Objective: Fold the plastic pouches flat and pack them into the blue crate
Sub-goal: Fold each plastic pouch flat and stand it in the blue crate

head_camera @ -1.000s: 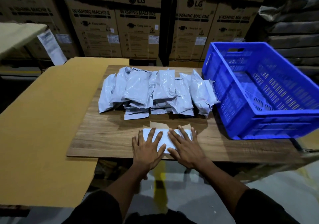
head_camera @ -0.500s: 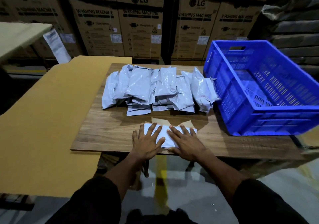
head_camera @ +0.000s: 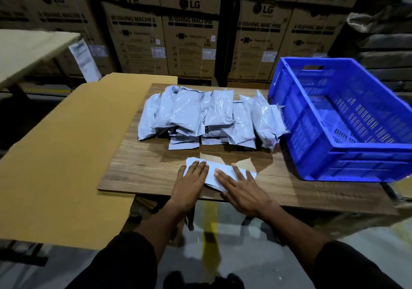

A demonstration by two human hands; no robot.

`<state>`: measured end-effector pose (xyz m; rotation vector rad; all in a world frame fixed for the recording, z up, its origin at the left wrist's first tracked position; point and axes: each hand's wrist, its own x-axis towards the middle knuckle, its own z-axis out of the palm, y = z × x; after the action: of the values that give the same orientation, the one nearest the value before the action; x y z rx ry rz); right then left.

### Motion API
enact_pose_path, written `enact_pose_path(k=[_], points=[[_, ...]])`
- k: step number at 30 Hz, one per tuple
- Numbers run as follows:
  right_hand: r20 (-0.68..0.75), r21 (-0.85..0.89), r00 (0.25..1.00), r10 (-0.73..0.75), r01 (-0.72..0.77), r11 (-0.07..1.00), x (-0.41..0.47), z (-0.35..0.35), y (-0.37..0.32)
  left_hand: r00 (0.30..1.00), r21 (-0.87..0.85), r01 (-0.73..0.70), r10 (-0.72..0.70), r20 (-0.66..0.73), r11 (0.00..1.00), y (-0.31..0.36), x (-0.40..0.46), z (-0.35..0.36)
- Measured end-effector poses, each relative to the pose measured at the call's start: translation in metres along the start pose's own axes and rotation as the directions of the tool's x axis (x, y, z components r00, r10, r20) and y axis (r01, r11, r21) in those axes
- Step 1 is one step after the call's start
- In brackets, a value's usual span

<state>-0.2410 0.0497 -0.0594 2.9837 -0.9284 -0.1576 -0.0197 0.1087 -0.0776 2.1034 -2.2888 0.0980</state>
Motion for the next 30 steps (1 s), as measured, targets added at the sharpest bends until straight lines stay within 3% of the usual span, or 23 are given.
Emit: enact_pose_path(k=[3, 9, 11, 15, 19, 23, 27, 30], points=[[-0.102, -0.16, 0.976, -0.193, 0.176, 0.971, -0.013, 0.009, 0.0, 0.999, -0.041, 0.003, -0.005, -0.048, 0.999, -0.003, 0.003, -0.003], [-0.2, -0.325, 0.904, -0.378, 0.303, 0.896, -0.006, 0.003, 0.01, 0.998, -0.09, -0.014, 0.008, -0.069, 0.996, -0.013, 0.007, -0.007], [-0.271, -0.258, 0.892, -0.361, 0.294, 0.92, 0.001, 0.0, 0.014, 0.995, -0.123, -0.028, 0.016, -0.097, 0.992, -0.018, 0.007, -0.009], [-0.466, 0.133, 0.871, -0.158, 0.246, 0.96, 0.008, -0.018, 0.017, 0.952, -0.254, -0.098, 0.017, -0.305, 0.962, -0.03, 0.006, -0.017], [-0.447, 0.453, 0.894, -0.028, 0.254, 0.855, 0.004, -0.038, 0.03, 0.925, -0.36, -0.016, -0.123, -0.359, 0.933, -0.038, 0.011, -0.031], [-0.315, 0.687, 0.938, 0.146, 0.12, 0.716, 0.017, -0.045, 0.041, 0.914, -0.29, 0.071, -0.179, -0.364, 0.954, -0.031, 0.021, -0.024], [-0.144, 0.674, 0.971, 0.19, -0.045, 0.738, 0.027, -0.039, 0.056, 0.95, -0.107, 0.046, -0.077, -0.302, 0.993, -0.015, 0.026, -0.014], [-0.035, 0.417, 0.974, 0.222, -0.187, 0.889, 0.032, -0.036, 0.059, 0.995, -0.066, -0.016, 0.01, -0.099, 0.998, -0.004, 0.02, -0.003]])
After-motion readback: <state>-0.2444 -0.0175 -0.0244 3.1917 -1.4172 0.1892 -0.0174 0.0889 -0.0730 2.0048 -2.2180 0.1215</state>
